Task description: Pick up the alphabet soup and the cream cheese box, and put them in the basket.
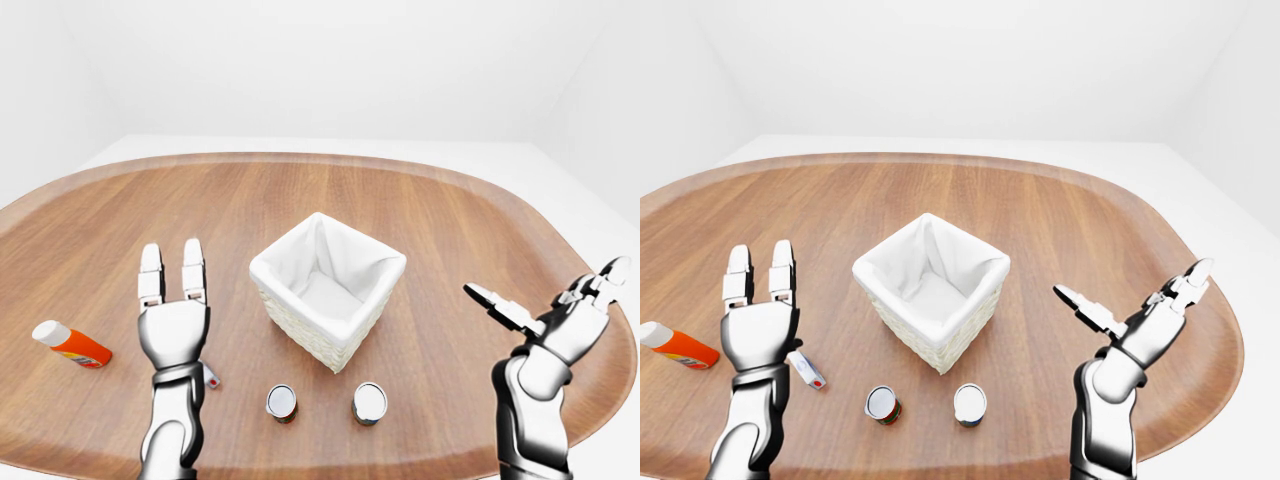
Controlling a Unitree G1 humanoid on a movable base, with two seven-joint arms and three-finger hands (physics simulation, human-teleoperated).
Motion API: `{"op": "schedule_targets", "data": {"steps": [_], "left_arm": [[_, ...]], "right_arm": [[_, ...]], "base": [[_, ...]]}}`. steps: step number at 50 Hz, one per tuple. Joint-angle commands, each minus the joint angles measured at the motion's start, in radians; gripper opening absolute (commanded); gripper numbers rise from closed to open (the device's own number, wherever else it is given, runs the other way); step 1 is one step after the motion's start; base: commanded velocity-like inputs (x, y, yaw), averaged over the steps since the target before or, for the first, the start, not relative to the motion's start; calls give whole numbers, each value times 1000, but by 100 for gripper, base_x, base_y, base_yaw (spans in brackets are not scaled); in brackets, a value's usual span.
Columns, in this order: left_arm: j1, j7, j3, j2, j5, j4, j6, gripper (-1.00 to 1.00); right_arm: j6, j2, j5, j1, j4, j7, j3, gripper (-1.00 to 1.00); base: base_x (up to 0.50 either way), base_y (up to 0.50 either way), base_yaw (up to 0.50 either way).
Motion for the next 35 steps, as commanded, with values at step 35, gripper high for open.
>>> {"op": "schedule_targets", "data": {"steps": [35], "left_arm": [[56, -27, -26, 45, 90, 208, 0, 100]], "right_arm": [[-4, 1, -2, 3, 1, 0, 0, 100]], "base": [[0, 0, 0]]}}
